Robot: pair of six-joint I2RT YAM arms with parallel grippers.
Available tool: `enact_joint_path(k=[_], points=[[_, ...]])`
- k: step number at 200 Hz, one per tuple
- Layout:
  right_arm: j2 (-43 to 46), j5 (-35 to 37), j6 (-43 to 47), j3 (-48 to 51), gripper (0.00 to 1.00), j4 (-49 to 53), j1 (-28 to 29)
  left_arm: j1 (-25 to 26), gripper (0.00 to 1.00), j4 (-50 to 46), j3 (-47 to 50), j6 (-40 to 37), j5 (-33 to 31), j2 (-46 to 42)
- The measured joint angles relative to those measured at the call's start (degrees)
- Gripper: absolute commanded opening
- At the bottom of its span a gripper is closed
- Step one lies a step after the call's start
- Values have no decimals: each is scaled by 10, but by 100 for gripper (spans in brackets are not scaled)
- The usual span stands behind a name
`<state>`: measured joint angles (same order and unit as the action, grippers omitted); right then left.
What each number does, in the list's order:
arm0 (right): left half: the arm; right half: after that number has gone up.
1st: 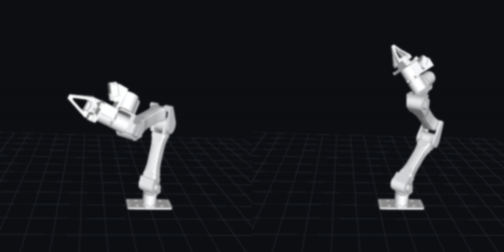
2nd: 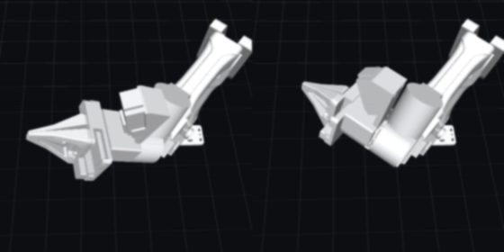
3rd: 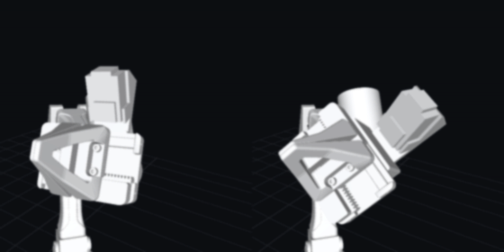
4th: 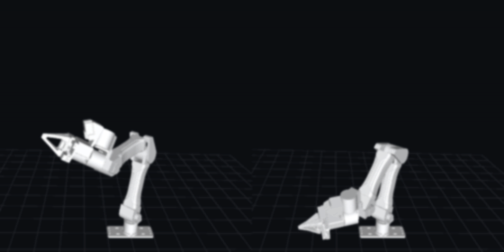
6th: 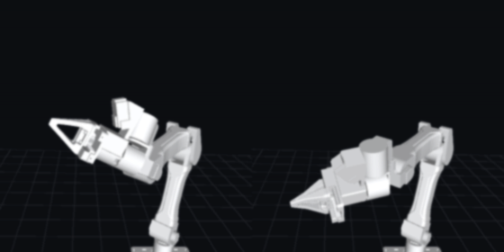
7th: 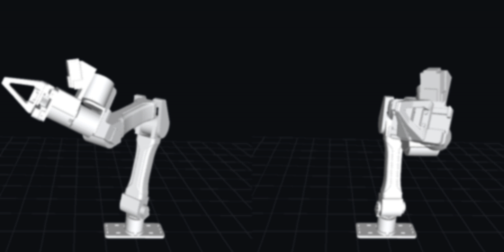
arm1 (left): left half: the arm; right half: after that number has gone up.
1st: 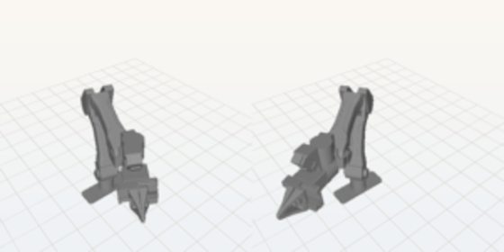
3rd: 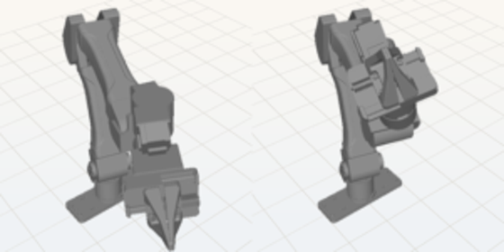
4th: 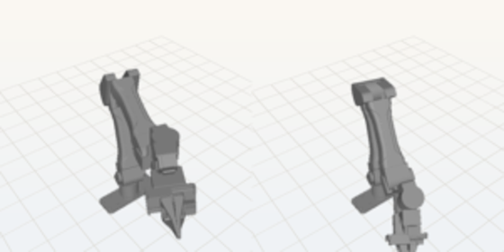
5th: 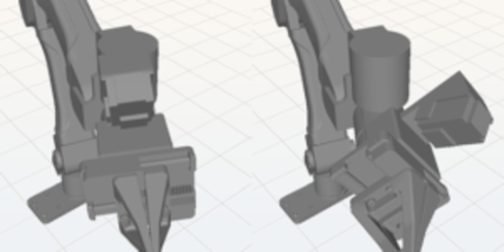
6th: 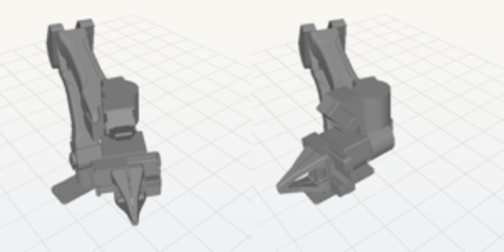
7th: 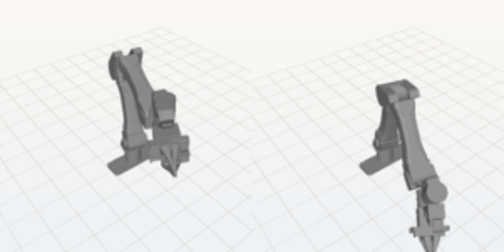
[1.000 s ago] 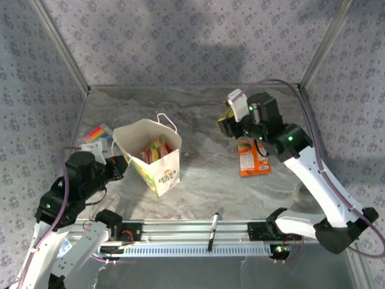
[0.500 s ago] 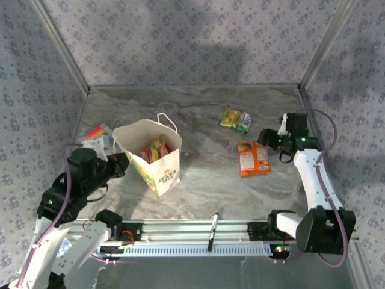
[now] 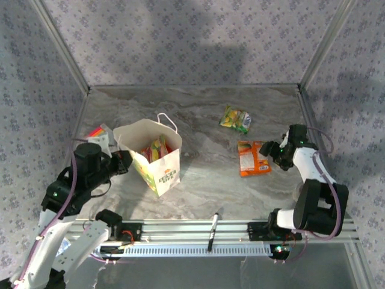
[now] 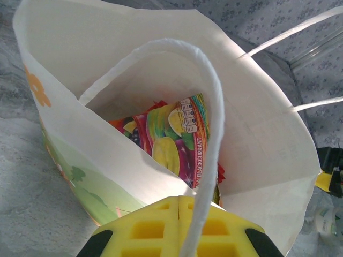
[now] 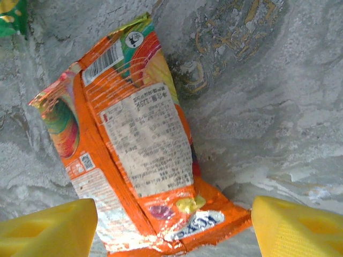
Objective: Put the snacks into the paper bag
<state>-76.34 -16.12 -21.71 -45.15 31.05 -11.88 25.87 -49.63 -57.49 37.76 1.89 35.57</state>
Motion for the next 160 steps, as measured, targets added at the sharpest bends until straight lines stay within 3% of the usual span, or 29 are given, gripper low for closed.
enact_joint_path(k=[32,116,160], points=[[-30,-14,-10,0,71,-29,0,0,4,2,0,-2,2,1],[-65,-49,-18,23,69,-65,19,0,4,5,0,-2,2,2],[-66,-59,-19,23,68,-67,69,0,4,7,0,-2,3,2]])
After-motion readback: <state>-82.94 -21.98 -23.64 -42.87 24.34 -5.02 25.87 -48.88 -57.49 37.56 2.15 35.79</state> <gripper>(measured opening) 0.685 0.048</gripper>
